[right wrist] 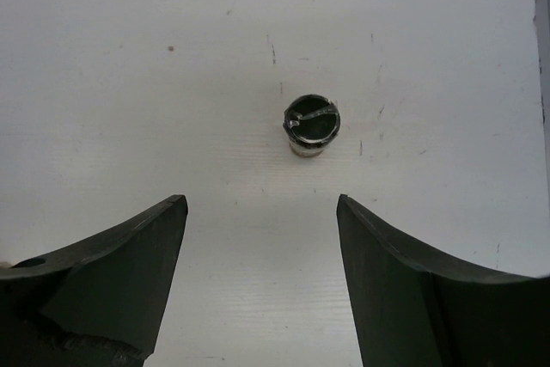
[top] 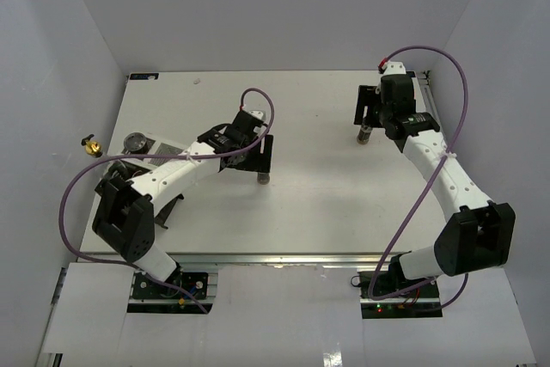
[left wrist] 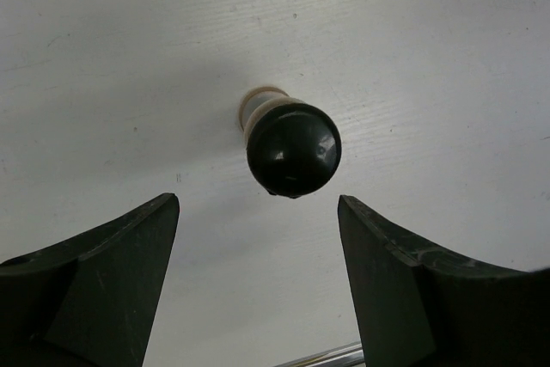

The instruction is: Organize the condiment bottles

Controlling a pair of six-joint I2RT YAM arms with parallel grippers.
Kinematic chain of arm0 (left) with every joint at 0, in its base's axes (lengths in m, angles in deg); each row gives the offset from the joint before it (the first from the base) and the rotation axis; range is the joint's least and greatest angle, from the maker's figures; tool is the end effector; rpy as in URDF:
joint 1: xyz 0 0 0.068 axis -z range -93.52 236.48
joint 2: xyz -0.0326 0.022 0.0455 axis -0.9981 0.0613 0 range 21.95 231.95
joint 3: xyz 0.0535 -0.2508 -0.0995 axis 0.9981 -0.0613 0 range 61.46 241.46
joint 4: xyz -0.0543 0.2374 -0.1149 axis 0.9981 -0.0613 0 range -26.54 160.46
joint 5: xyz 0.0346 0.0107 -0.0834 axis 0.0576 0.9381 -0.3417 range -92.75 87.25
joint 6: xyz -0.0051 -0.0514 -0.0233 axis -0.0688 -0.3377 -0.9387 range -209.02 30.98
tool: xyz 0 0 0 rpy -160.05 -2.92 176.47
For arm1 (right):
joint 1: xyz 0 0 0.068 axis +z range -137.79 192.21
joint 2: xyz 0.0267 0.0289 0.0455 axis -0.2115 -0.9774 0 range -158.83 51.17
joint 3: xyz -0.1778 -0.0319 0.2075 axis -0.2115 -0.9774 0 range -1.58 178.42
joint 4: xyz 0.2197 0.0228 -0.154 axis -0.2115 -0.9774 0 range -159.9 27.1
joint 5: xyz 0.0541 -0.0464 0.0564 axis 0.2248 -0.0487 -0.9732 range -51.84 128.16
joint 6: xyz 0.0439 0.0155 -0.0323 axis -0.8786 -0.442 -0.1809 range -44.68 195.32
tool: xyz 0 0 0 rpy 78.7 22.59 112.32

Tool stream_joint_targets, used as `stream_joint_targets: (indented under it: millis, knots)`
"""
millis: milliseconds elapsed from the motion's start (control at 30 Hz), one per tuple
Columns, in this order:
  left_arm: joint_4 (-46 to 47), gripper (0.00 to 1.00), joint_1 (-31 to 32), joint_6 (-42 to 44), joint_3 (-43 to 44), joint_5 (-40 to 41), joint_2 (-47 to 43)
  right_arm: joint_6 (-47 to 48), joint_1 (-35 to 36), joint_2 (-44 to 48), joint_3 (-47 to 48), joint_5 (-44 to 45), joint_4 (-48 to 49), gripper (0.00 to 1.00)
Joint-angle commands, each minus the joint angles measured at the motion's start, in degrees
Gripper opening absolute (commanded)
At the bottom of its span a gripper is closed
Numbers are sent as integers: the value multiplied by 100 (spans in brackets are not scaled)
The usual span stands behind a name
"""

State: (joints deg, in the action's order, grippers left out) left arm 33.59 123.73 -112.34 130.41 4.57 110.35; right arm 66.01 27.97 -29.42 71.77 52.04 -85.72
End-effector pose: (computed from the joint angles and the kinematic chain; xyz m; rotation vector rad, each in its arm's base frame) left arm 0.2691 -0.1982 0.2577 0.2611 2.5477 -0.2491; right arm 0.3226 0.0811 0.3475 0.0286 2.0786 0.0130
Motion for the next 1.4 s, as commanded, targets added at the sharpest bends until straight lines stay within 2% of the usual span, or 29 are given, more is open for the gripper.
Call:
stream_joint_targets:
  millis: [0, 333, 433, 500, 533, 600, 800, 1133, 1367]
  knots:
    - [163, 85, 88, 62, 417, -48, 280, 96, -250, 98, -327, -531, 426, 77]
    - [156, 80, 177, -7, 682, 172, 832, 113, -337, -100, -372, -445, 571, 77]
    - [183, 70, 177, -39, 752, 157, 978, 96, -363, -273, -338, -379, 662, 78]
    - [172, 55, 177, -41, 786, 129, 1056, 113, -380, -377, -330, -369, 691, 79]
    - [171, 55, 177, -41, 786, 129, 1072, 114, -380, -426, -330, -369, 708, 80]
    - [171, 36, 181, -41, 769, 111, 1100, 131, -431, -600, -309, -376, 718, 80]
    - [63, 2, 179, -81, 729, 253, 1027, 90, -486, -791, -363, -483, 875, 81]
    - [-639, 0, 146, -18, 1401, 1071, 874, 192, -554, -1367, 48, -480, 878, 84]
    - [-970, 0, -738, 308, 2034, 821, 751, 280, -693, -1890, 390, -447, 788, 86]
